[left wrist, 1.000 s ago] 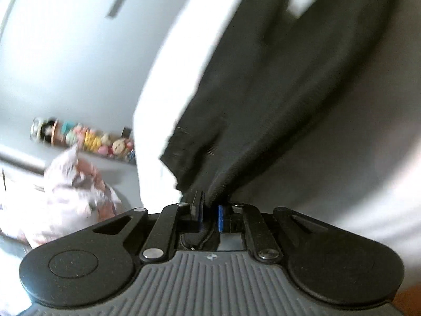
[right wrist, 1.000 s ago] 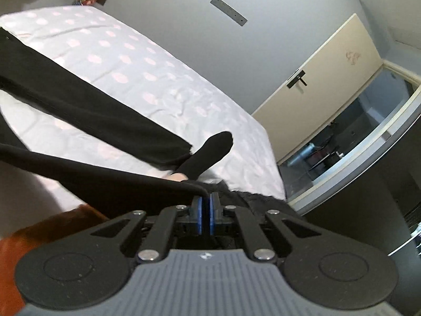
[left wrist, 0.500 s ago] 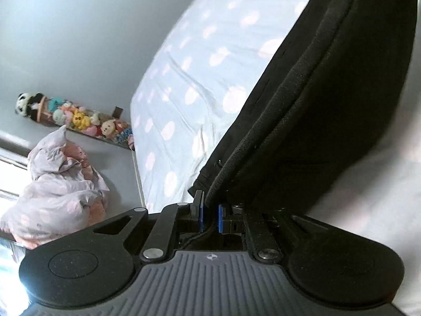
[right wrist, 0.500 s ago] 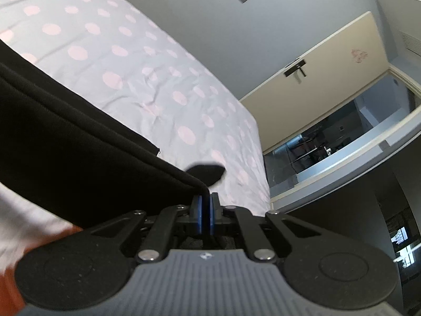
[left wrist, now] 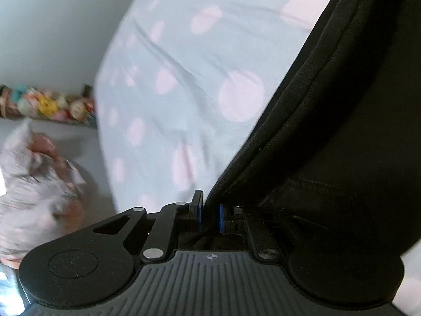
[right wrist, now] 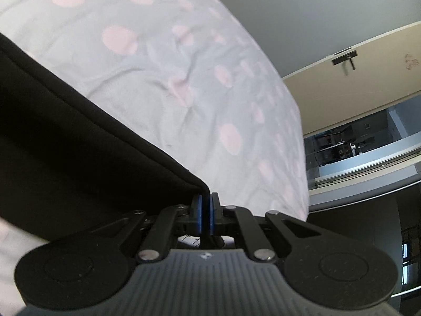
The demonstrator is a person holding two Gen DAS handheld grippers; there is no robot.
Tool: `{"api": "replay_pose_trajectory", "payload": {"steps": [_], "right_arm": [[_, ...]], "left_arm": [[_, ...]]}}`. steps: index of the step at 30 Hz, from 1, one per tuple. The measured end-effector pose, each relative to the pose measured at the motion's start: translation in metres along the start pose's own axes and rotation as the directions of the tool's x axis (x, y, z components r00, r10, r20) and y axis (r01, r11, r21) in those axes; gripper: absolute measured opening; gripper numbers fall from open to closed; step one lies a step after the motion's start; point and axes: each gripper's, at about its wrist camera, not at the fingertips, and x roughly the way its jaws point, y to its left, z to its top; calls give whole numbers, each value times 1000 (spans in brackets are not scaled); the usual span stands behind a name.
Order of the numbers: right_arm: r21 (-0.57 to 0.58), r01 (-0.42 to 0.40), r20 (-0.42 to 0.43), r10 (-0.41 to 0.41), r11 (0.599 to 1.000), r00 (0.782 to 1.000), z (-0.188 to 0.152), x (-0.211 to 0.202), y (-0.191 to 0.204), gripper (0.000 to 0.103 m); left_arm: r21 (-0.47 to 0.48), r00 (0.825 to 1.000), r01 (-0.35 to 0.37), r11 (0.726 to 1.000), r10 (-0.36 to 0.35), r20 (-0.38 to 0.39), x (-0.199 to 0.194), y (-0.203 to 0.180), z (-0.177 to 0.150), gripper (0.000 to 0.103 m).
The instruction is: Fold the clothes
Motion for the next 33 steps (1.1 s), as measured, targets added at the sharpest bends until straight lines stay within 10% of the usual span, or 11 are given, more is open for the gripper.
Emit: {"api": "replay_pose_trajectory", "payload": {"steps": [8, 14, 19, 28, 33], "right_arm": [[13, -5, -51, 5, 1000, 999, 17, 49, 23, 7], [123, 41, -86, -30, 992, 996, 13, 48, 9, 31], [288, 21, -82, 3, 957, 997, -6, 29, -15, 41], [587, -186, 55, 190, 788, 980, -63, -15, -24, 41], [713, -290, 146, 270, 638, 952, -102, -20, -39, 41]], "left_arm": [[-116, 998, 53, 992, -50, 24, 21, 6, -9, 23], [-261, 980, 198, 945, -181, 88, -1, 50, -15, 28], [-277, 981, 185, 943, -160, 113, -29, 77, -9, 75], [-502, 989, 79, 862, -6, 145, -72, 96, -46, 75], [-665, 986, 82, 742, 37, 162, -96, 62, -97, 75]]}}
